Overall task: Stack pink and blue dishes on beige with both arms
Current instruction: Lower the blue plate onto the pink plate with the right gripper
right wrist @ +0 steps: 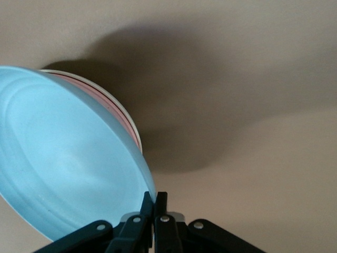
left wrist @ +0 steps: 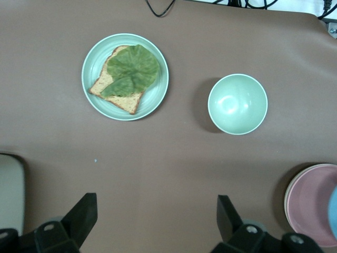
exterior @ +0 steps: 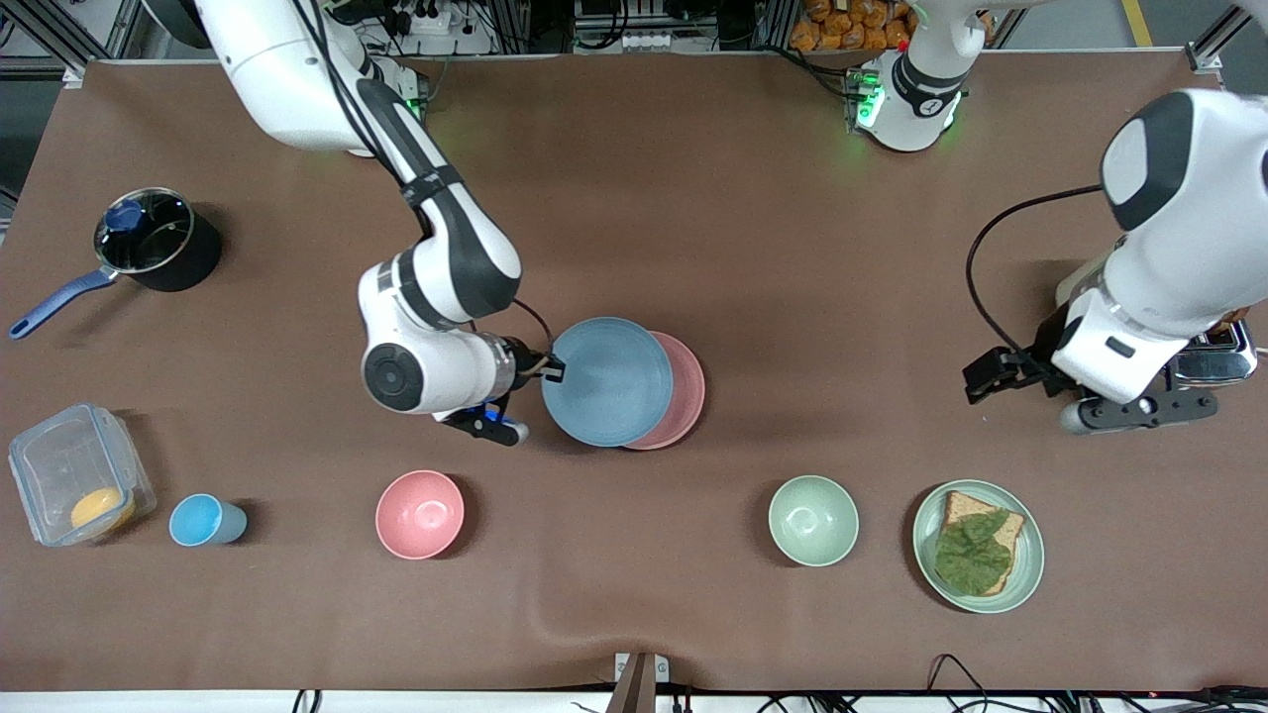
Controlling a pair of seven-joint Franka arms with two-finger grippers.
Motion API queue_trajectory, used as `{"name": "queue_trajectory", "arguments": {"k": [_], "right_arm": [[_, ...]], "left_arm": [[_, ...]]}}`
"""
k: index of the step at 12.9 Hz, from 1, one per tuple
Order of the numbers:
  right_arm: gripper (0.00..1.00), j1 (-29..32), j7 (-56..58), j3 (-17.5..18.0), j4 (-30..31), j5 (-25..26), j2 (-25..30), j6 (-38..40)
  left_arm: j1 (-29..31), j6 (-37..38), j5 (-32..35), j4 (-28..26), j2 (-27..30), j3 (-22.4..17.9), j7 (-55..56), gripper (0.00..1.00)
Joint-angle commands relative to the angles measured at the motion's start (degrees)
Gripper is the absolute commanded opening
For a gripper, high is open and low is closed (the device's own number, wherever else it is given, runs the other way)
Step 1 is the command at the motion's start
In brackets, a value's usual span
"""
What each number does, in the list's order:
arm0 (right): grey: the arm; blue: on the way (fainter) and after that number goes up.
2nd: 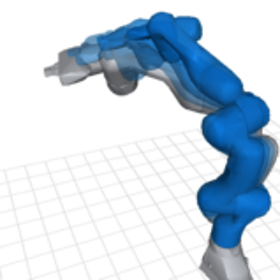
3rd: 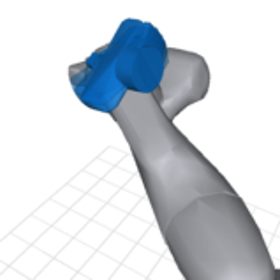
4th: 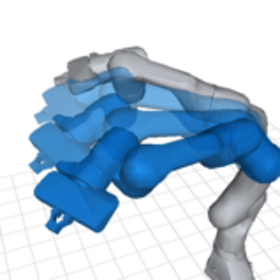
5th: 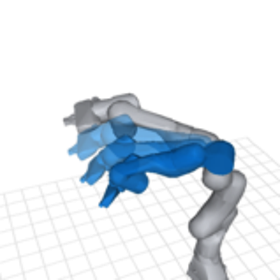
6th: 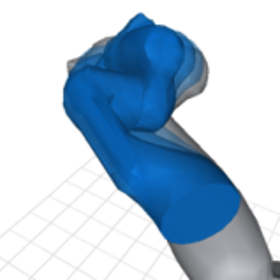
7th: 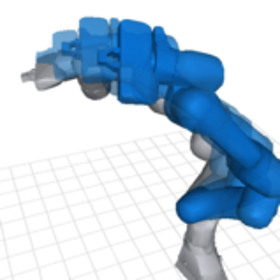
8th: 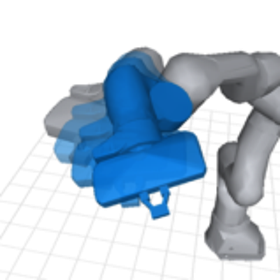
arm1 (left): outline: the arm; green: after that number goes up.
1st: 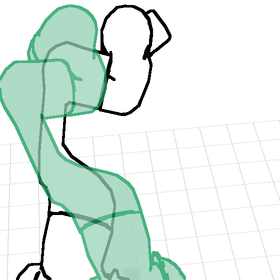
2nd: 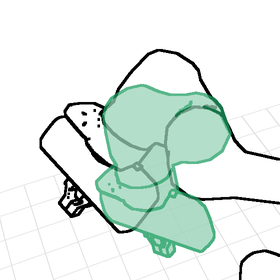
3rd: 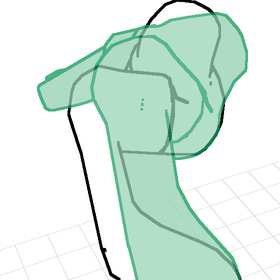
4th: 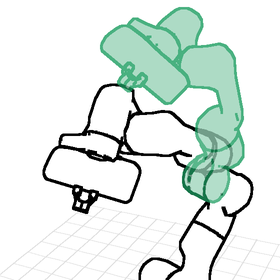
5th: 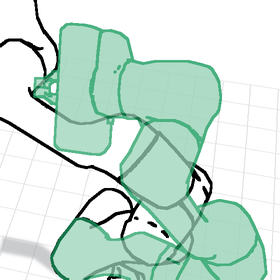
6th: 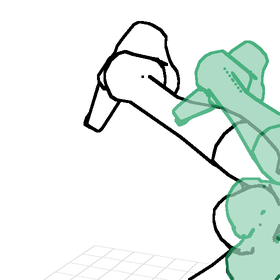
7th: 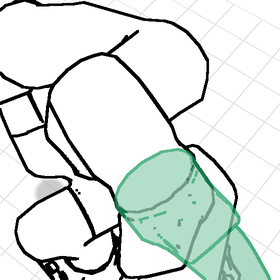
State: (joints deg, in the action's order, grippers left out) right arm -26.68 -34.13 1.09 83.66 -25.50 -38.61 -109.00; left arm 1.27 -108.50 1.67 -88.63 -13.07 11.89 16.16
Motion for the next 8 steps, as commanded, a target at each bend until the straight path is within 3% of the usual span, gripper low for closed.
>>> {"name": "queue_trajectory", "arguments": {"k": [1, 8], "right_arm": [[0.00, -2.1, -0.7, -0.6, -1.0, -1.5, -1.7, -1.7], [0.00, -5.4, -0.6, -0.7, -1.0, -3.6, -4.5, -5.9]], "left_arm": [[0.6, 2.7, 1.4, -1.3, 3.1, 0.3, -1.0, 1.00], [1.3, 13.1, 1.2, 5.3, 5.4, 0.3, -1.0, 1.00]]}}
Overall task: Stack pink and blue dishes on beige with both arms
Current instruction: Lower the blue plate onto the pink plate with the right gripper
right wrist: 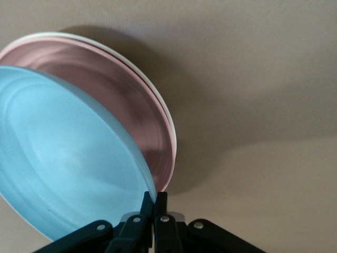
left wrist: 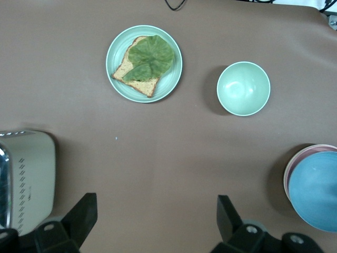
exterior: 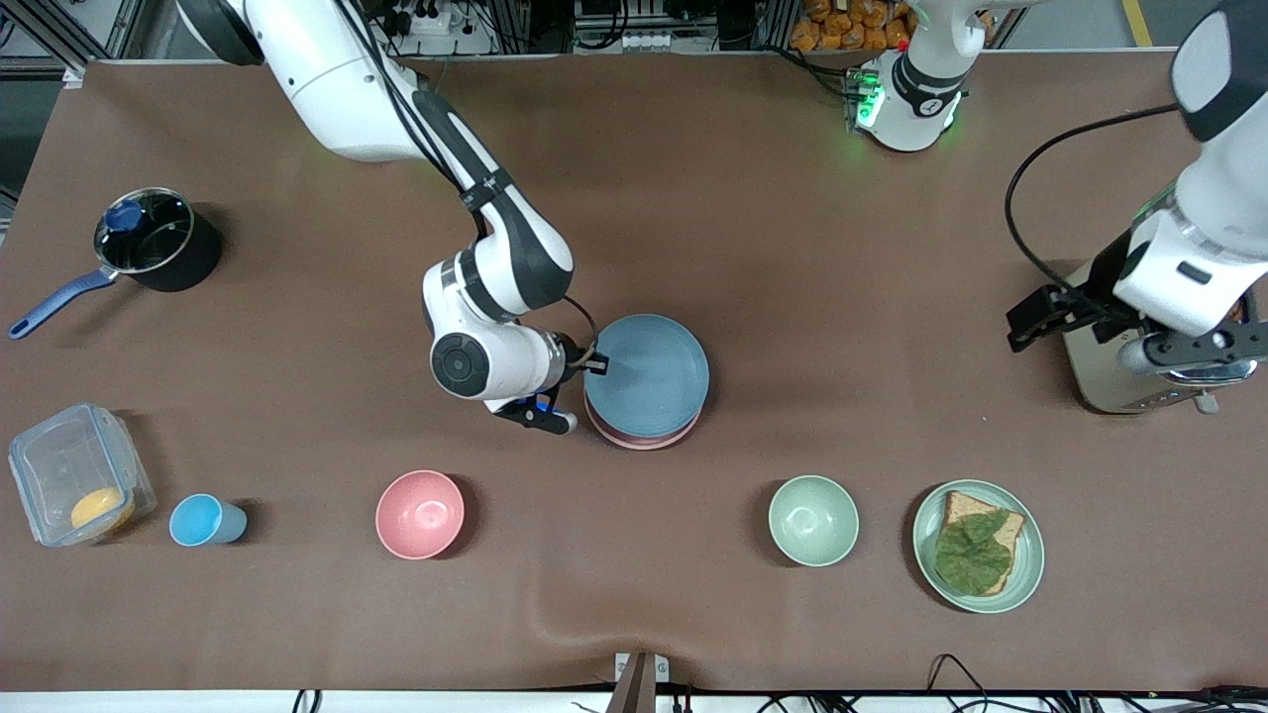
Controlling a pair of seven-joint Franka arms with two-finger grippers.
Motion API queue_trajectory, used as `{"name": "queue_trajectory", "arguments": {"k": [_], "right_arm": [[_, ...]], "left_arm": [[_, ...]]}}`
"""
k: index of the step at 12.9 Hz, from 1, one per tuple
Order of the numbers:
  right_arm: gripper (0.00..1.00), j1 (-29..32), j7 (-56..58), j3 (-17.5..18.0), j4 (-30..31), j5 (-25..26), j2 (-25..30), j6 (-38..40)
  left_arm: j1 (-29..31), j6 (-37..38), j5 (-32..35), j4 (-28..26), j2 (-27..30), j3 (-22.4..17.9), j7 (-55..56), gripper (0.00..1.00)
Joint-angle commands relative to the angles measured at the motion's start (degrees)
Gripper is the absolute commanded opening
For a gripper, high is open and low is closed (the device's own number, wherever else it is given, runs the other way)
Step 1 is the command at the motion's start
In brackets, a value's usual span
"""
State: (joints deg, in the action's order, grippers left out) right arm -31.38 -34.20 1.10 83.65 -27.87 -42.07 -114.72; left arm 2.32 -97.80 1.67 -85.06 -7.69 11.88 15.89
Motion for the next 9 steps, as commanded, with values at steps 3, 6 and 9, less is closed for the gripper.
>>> {"name": "queue_trajectory", "arguments": {"k": [3, 6, 9], "right_arm": [[0.00, -0.6, -0.5, -0.7, -0.9, -1.2, -1.3, -0.1], [0.55, -0.2, -0.4, -0.7, -0.9, -1.2, -1.8, -0.8], [1.00, 0.0, -0.4, -0.7, -1.0, -1.2, -1.7, -2.9]], "left_arm": [[-0.3, 3.1, 1.4, 1.7, 0.2, 0.3, -0.9, 1.00], [-0.5, 3.9, 1.2, 1.6, 0.3, -1.0, -3.2, 1.00], [-0.5, 3.6, 0.8, 1.6, 0.0, -1.4, -3.8, 1.00]]}}
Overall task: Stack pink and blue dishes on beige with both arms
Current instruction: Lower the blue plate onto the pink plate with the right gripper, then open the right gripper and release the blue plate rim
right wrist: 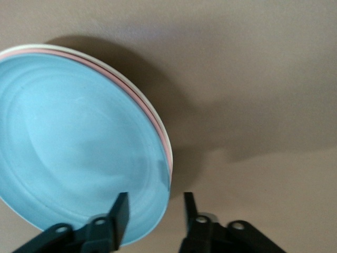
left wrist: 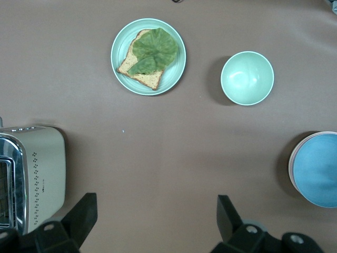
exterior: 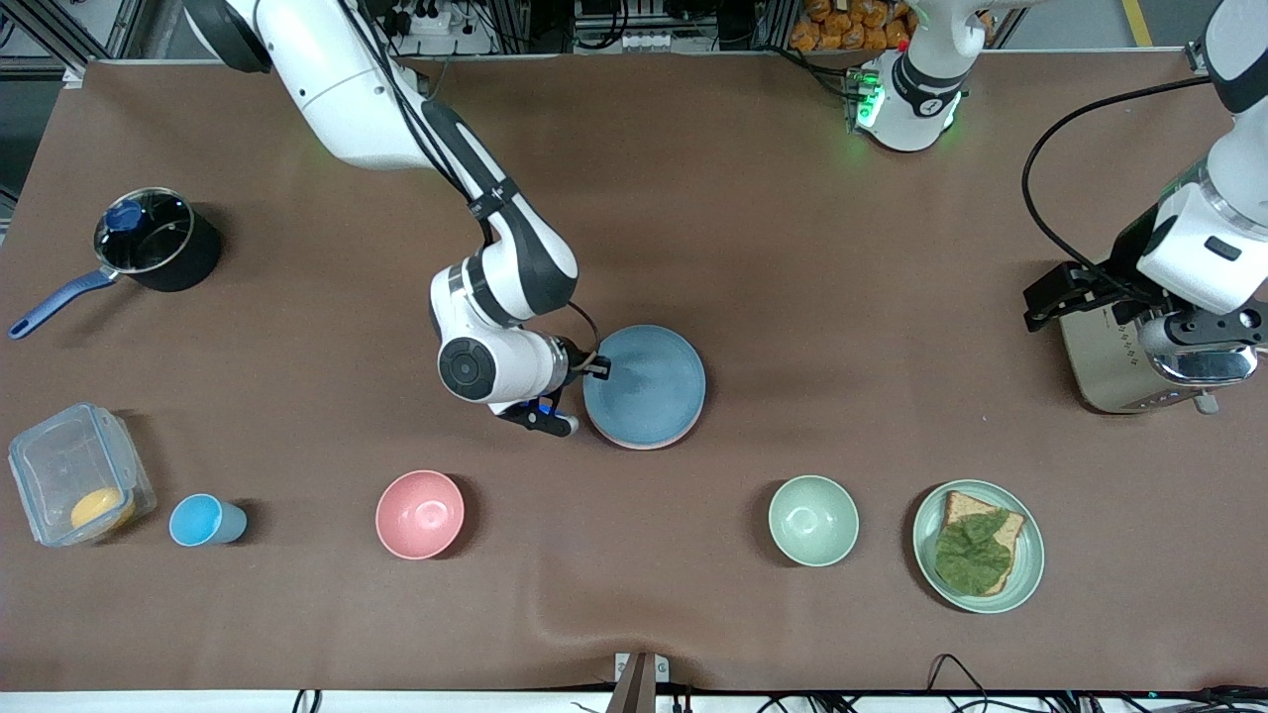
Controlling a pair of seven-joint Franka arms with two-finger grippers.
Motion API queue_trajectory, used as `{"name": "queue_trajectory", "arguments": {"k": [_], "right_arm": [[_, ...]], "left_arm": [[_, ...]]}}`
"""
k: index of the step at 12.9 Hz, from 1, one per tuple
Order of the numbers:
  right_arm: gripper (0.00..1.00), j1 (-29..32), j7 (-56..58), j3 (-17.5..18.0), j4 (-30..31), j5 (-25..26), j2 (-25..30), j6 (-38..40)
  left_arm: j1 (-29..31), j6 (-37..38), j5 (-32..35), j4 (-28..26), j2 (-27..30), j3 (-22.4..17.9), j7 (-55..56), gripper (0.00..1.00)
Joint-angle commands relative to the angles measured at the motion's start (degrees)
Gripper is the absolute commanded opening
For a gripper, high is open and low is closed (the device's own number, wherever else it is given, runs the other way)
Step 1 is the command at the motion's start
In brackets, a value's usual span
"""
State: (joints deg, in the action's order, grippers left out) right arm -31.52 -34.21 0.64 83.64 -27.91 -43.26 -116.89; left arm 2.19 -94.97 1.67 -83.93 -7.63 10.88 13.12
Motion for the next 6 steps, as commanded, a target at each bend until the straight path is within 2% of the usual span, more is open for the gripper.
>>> {"name": "queue_trajectory", "arguments": {"k": [1, 4, 6], "right_arm": [[1.00, 0.5, -0.4, -0.3, -1.1, -1.2, -0.1, -0.6], [1.00, 2.4, -0.1, -0.7, -3.1, -0.5, 1.0, 0.1], [1.00, 5.9, 0.7, -0.8, -3.1, -0.5, 2.6, 1.6]], "left_arm": [[-0.3, 0.8, 0.8, 0.5, 0.1, -0.4, -0.7, 1.00], [-2.2, 0.8, 0.4, -0.8, 1.8, -2.0, -0.6, 1.00], [-6.4, 1.1, 0.4, -1.1, 2.2, -6.5, -0.7, 1.00]]}}
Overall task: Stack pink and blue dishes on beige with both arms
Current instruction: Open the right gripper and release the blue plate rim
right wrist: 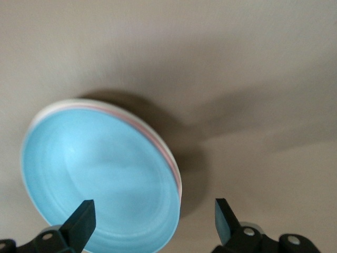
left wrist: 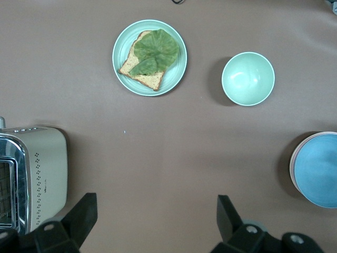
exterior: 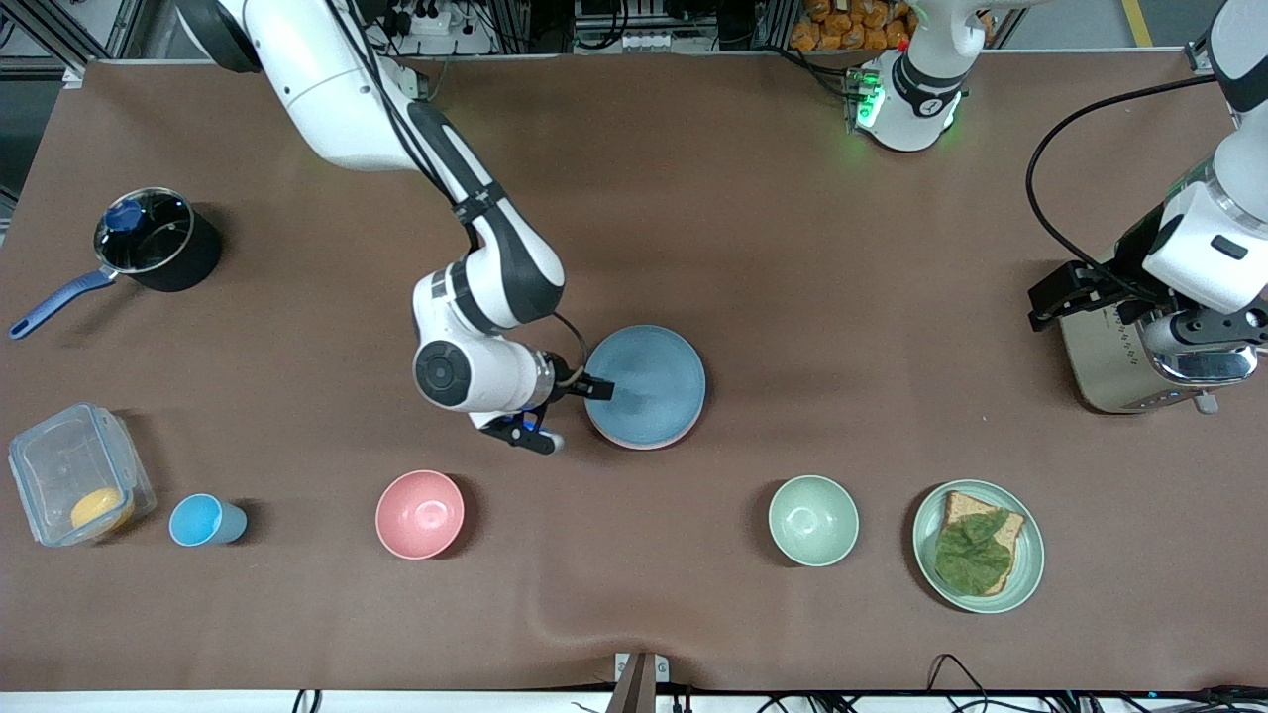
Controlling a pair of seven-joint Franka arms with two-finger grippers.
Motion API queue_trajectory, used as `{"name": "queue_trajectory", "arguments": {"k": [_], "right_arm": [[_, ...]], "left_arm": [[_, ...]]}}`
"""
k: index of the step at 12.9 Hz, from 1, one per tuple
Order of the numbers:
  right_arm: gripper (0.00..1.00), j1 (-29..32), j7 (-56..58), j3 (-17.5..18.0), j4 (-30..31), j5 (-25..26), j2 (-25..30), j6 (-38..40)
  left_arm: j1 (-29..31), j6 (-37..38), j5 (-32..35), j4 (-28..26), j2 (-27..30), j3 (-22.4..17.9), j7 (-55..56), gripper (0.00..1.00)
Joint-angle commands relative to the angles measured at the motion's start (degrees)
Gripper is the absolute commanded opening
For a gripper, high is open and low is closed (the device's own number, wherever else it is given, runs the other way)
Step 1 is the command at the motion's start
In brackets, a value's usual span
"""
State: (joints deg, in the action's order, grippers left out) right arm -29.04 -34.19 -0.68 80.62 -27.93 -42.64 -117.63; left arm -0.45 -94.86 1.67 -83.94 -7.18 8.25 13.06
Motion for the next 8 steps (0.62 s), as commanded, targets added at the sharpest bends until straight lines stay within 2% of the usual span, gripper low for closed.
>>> {"name": "queue_trajectory", "arguments": {"k": [1, 4, 8], "right_arm": [[1.00, 4.7, 0.8, 0.4, -0.5, -0.1, 2.6, 4.5], [1.00, 9.5, 2.4, 0.4, -1.4, 3.6, 6.2, 12.2], [1.00, 18.0, 10.5, 0.3, -1.3, 6.2, 10.8, 22.5]], "left_arm": [[-4.6, 1.1, 0.4, -1.2, 1.7, -5.3, -1.0, 1.00], [-4.8, 3.7, 0.3, -1.1, 1.7, -5.4, -0.8, 1.00], [-4.7, 4.2, 0.3, -0.9, 1.7, -5.1, -0.3, 1.00]]}}
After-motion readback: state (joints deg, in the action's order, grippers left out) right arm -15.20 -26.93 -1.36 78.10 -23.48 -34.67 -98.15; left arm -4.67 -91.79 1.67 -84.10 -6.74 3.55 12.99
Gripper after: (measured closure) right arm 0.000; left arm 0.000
